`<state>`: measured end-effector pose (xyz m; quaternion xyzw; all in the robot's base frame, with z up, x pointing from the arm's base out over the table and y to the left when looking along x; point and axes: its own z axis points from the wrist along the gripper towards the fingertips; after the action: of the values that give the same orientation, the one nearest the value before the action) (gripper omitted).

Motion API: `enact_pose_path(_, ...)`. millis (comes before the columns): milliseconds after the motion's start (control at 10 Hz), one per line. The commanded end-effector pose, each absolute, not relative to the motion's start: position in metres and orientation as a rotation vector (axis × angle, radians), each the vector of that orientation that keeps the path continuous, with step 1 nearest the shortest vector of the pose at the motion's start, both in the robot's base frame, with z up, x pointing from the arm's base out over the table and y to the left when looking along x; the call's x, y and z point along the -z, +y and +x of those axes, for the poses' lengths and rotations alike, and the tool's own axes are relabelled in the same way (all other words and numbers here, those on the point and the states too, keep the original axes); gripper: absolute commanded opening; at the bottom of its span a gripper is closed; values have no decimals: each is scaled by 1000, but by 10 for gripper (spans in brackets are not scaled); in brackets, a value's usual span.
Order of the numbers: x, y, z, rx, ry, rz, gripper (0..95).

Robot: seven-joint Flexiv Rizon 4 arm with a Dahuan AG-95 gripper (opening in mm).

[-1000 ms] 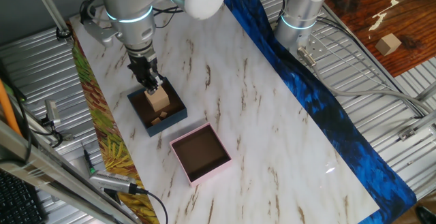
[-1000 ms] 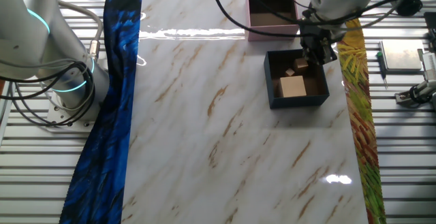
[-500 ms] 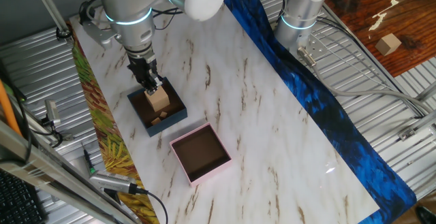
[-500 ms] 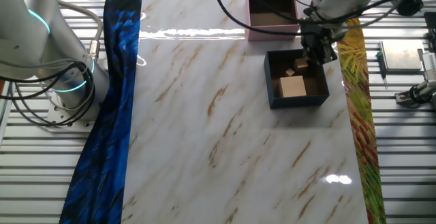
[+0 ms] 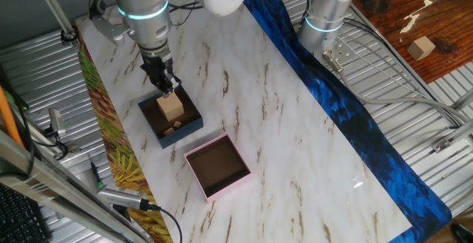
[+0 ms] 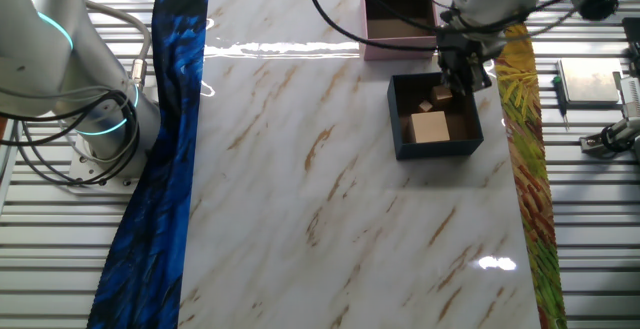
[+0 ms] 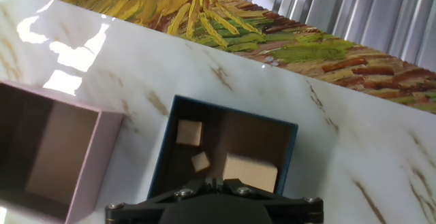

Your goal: Move an object from one box to another

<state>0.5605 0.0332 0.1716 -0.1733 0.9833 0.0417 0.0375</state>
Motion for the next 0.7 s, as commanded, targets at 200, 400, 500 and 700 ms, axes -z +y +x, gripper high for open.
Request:
enact_pose_path(200, -169, 33, 563, -127, 3027, -543, 0)
enact_pose_path(400, -169, 33, 563, -138, 3021, -556, 0)
enact_pose_path(500, -169, 33, 563, -141, 3023, -552, 0)
enact_pose_path(700, -169, 33, 563, -141, 3030, -540, 0)
